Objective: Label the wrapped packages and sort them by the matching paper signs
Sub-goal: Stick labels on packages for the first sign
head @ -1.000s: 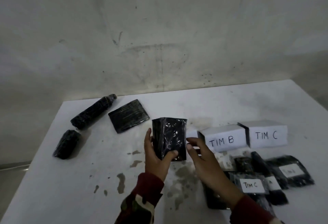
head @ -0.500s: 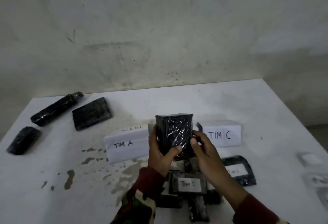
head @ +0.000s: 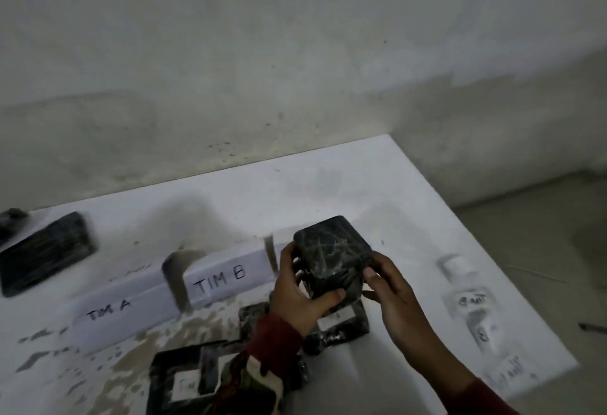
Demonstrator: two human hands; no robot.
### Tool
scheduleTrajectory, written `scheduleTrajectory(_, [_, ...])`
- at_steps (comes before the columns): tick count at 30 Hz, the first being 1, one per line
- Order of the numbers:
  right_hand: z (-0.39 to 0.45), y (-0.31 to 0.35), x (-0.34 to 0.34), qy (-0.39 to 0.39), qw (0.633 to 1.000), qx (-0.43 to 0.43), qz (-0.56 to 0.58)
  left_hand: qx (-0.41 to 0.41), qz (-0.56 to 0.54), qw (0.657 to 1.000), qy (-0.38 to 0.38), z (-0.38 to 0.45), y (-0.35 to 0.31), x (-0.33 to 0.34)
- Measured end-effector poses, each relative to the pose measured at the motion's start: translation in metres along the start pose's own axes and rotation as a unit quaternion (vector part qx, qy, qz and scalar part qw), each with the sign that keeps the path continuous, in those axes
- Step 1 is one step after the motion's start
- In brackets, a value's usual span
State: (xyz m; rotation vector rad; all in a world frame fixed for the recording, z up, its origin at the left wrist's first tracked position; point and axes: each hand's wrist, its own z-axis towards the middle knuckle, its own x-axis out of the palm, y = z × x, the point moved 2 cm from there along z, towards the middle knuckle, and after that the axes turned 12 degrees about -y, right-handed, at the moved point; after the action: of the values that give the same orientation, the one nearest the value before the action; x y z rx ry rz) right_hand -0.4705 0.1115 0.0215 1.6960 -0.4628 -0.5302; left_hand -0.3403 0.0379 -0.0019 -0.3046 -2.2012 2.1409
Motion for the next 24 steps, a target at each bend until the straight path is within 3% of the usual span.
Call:
scheduleTrajectory(5, [0.002, -0.004, -0.039, -0.021, 1.000, 0.015, -0.016, -0.052, -0.014, 0.996, 0.065, -0.002, 0.008, 0.034])
scheduleTrajectory(12, [0.001, -0.019, -0.060, -0.057, 0.996, 0.058, -0.030, -0.160, -0.052, 0.982, 0.085, -0.007, 0.018, 0.068])
scheduleTrajectory(15, [0.011, -0.031, -0.076, -0.083, 0.990, 0.068, -0.091, -0.189, -0.060, 0.977, 0.078, -0.008, 0.022, 0.074])
scheduleTrajectory(19, [0.035, -0.050, -0.124, -0.213, 0.950, 0.072, -0.214, -0.207, -0.064, 0.973, 0.079, -0.005, 0.025, 0.073])
scheduleTrajectory(24, [0.069, -0.068, -0.162, -0.229, 0.876, 0.053, -0.421, -0.203, -0.051, 0.975, 0.070, 0.001, 0.030, 0.071])
